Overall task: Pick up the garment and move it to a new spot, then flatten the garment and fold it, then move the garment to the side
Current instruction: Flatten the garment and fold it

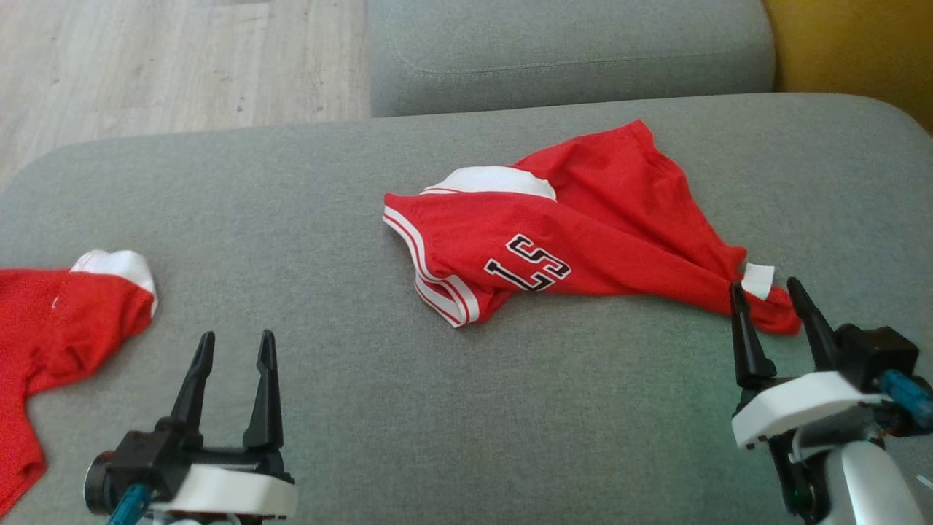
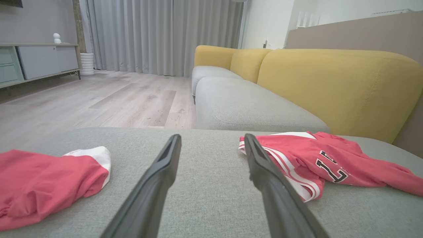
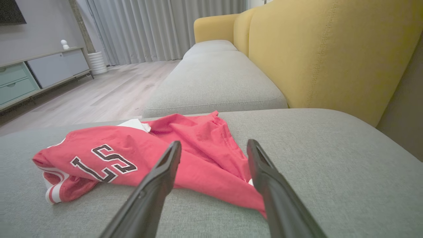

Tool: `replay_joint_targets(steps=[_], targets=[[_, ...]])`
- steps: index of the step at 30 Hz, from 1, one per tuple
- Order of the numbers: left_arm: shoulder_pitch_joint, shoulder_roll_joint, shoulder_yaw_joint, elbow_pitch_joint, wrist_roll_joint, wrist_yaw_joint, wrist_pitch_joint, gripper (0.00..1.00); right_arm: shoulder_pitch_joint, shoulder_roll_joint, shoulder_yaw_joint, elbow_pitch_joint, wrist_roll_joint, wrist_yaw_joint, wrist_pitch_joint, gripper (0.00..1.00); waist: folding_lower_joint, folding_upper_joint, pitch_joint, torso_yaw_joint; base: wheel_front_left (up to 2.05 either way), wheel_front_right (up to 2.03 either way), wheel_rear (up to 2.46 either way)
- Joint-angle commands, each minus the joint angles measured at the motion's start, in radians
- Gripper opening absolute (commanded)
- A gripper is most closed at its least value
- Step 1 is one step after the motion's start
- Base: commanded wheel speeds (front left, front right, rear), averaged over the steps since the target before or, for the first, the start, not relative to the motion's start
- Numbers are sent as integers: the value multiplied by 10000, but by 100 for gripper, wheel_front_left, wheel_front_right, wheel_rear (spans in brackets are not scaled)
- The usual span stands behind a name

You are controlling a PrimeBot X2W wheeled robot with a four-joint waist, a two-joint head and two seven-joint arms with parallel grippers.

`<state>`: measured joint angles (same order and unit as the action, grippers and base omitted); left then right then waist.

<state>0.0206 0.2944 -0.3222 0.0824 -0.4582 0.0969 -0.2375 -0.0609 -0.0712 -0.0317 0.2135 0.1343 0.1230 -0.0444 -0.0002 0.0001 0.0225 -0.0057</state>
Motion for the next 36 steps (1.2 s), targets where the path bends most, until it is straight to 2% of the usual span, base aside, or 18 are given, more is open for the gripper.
replay_joint_targets(steps=[1, 5, 9, 12, 16, 19, 26, 31, 34, 35, 36], targets=[[-377, 206, 408, -347, -43, 60, -14, 100, -292, 6, 264, -491, 65, 77, 58, 100, 2, -1, 43, -39, 0, 0, 0], [-643, 119, 278, -303, -111, 31, 245, 100, -4, 55, 339, -1349, 193, 77, 507, 100, 2, -1, 292, -136, 0, 0, 0], [-1837, -153, -8, 265, -314, -156, 1124, 100, 74, 97, 479, -1850, 278, 77, 805, 100, 2, -1, 724, -168, 0, 0, 0], [-3748, -742, -271, 1409, -536, -75, 2483, 100, -57, 114, 731, -2155, 333, 77, 981, 100, 2, -1, 1247, -322, 0, 0, 0], [-5674, -1300, -484, 2752, -682, -150, 3441, 100, -363, 127, 1122, -2367, 333, 77, 1109, 100, 2, -1, 1851, -706, 0, 0, 0], [-6825, -1517, -520, 3840, -705, 9, 4139, 100, -627, 116, 1423, -2417, 383, 77, 1124, 100, 2, -1, 2279, -1021, 0, 0, 0], [-8637, -1364, -832, 5911, -317, 450, 5770, 100, -1074, 117, 1919, -2358, 503, 77, 1017, 100, 2, -1, 3083, -1543, 0, 0, 0], [-9211, -1325, -755, 6905, -556, 523, 6791, 100, -1226, 104, 2078, -2279, 576, 77, 888, 100, 2, -1, 3302, -1713, 0, 0, 0], [-9326, -1400, -732, 7335, -832, 418, 7560, 100, -1265, 104, 2066, -2243, 573, 77, 864, 100, 2, -1, 3320, -1758, 0, 0, 0], [-9356, -1418, -781, 7416, -881, 311, 7766, 75, -1275, 100, 2049, -2236, 575, 77, 854, 100, 2, -1, 3314, -1763, 0, 0, 0], [-9396, -1418, -841, 7408, -873, 190, 7770, 30, -1281, 96, 2033, -2233, 577, 77, 847, 100, 2, -1, 3309, -1759, 0, 0, 0]])
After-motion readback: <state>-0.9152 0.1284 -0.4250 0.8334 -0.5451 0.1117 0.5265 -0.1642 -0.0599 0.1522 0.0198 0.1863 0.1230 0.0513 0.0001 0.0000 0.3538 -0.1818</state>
